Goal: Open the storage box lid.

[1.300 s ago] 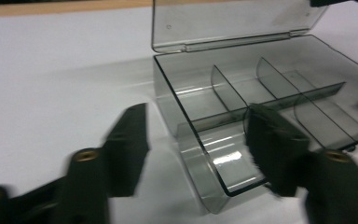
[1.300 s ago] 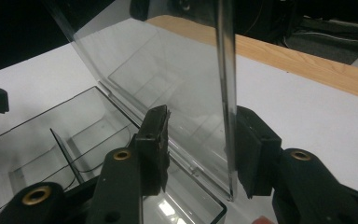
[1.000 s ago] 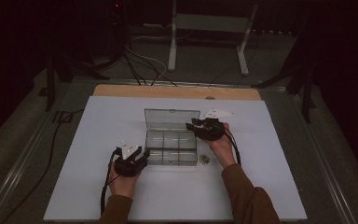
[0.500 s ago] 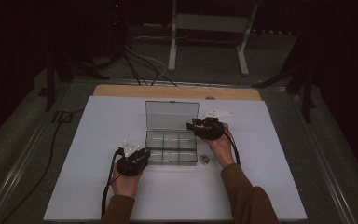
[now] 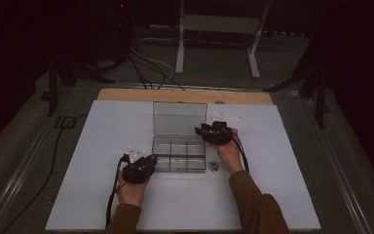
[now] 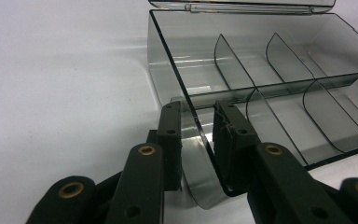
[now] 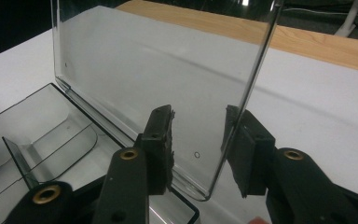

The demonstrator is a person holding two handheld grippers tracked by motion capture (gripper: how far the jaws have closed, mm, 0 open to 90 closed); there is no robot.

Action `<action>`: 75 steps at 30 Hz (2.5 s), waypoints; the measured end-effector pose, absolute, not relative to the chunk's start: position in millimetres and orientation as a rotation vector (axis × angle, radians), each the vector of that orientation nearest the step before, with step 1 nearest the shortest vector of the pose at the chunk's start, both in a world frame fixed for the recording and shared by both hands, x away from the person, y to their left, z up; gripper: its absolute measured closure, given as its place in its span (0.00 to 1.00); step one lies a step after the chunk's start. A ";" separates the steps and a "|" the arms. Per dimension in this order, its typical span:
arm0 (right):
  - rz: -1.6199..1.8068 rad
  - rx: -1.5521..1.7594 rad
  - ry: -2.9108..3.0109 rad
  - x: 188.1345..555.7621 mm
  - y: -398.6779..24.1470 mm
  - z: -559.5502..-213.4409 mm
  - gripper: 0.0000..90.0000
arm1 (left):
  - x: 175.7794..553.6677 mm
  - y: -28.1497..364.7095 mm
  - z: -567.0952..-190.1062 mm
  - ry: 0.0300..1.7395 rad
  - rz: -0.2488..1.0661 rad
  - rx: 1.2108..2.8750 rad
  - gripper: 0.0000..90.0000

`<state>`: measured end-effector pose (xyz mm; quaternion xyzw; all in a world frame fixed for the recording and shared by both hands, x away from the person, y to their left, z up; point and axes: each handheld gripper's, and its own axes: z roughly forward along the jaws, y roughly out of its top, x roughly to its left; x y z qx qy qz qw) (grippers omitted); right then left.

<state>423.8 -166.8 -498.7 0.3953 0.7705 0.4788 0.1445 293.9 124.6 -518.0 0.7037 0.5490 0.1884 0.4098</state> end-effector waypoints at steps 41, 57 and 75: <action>1.382 1.297 2.240 428.5 -169.5 -507.6 0.58 | 294.7 117.2 -518.4 1.382 0.534 1.842 0.83; 1.360 1.362 2.265 425.4 -175.2 -508.5 0.54 | 289.0 114.4 -516.3 1.398 0.512 1.857 0.86; 1.314 1.380 2.271 422.4 -175.5 -507.0 0.35 | 288.3 114.6 -516.2 1.387 0.492 1.859 0.86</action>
